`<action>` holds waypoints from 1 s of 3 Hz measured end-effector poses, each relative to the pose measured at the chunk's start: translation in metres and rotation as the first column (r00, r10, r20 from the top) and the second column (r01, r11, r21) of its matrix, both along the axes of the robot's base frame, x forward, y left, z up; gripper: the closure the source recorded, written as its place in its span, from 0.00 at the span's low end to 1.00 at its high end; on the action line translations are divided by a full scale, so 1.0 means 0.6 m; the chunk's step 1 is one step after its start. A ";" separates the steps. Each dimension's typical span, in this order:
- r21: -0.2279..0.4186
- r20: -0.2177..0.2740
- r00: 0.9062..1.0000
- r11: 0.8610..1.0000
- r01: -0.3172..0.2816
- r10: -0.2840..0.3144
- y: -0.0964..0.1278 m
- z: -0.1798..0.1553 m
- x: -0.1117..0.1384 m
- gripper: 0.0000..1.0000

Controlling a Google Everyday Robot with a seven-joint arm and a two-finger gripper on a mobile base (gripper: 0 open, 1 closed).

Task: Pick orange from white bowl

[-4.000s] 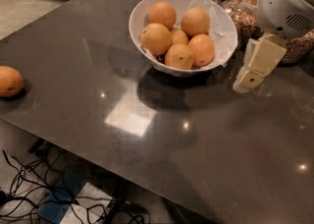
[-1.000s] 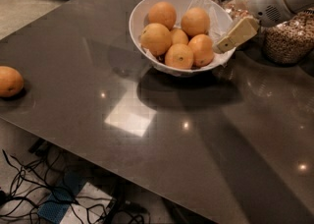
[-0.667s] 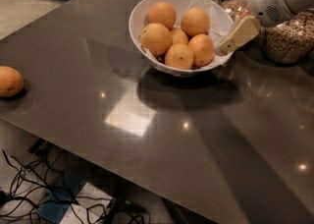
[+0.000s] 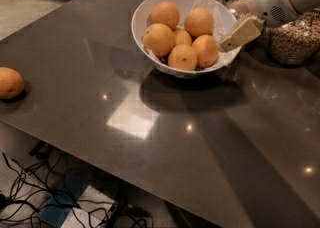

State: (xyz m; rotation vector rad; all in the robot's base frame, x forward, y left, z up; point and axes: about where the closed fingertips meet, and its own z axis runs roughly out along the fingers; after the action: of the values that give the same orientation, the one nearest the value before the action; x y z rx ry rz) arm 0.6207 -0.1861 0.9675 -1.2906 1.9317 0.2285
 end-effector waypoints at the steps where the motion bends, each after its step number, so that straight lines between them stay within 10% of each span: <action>1: 0.001 -0.001 1.000 1.000 -0.004 0.004 0.003 -0.005 0.005 0.20; 3: -0.008 -0.017 1.000 1.000 -0.007 0.006 0.005 -0.027 0.026 0.22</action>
Offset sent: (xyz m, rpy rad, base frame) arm 0.0304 -0.0013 -0.0300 -0.0204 0.0323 0.0002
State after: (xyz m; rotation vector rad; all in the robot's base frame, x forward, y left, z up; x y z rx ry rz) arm 0.6360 -0.1833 0.9512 -1.3041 1.9449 0.2364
